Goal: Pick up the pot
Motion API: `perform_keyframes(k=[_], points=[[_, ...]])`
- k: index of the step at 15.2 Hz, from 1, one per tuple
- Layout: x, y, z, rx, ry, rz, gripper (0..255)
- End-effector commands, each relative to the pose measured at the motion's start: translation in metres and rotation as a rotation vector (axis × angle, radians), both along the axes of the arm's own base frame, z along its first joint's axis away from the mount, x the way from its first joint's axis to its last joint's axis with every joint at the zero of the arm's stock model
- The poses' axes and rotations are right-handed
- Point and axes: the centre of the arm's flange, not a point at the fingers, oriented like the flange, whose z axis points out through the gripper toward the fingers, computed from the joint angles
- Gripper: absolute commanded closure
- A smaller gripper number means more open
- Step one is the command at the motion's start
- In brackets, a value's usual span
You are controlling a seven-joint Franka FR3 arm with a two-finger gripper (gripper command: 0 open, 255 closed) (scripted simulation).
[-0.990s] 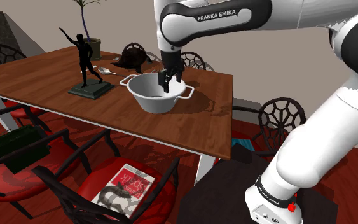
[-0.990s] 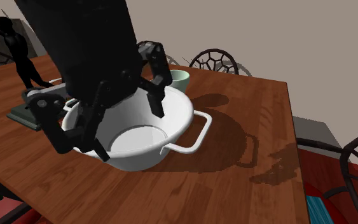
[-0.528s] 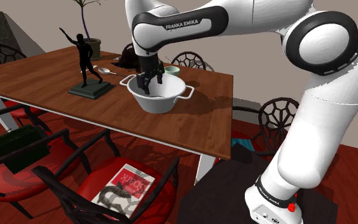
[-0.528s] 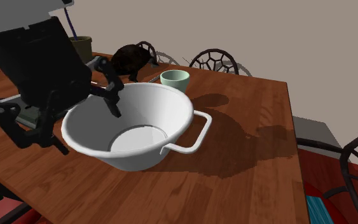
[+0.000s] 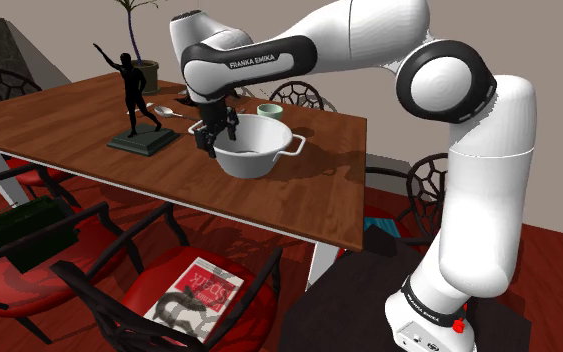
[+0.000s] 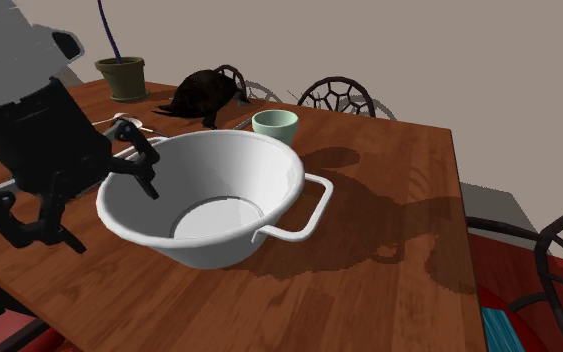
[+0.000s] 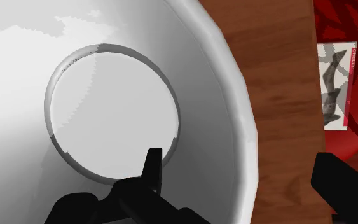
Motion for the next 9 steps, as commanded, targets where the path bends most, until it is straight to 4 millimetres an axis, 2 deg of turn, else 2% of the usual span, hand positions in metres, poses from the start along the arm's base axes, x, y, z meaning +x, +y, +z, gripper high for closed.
perform_keyframes(k=[1,4,6,7,9], points=[[0.002,0.0,-0.01,0.0,-0.001,0.0,0],[0.002,0.0,-0.024,0.0,-0.001,0.0,0],[0.002,0.0,-0.024,0.0,-0.001,0.0,0],[0.002,0.0,-0.024,0.0,-0.001,0.0,255],[0.002,0.0,-0.024,0.0,-0.001,0.0,255]])
